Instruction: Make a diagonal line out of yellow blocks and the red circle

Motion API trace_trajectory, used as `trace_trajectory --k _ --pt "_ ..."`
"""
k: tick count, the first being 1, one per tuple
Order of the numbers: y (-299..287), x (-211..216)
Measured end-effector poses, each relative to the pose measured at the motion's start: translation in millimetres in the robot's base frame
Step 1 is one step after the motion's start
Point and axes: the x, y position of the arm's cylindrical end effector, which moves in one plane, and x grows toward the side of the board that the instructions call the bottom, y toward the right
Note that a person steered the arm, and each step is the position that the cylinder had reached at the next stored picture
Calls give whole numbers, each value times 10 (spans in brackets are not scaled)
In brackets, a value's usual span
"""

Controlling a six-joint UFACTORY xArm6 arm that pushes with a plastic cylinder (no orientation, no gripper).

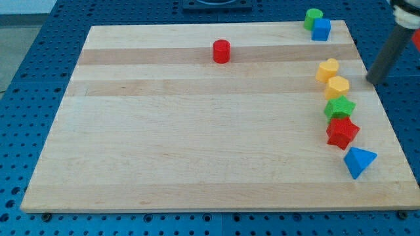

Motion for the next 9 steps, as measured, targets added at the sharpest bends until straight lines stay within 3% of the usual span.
trace_trajectory --k 1,5,7,9 --pt "-501 -158" --pt "-1806 -132" --pt "-2398 -473" --pt "-1025 -421"
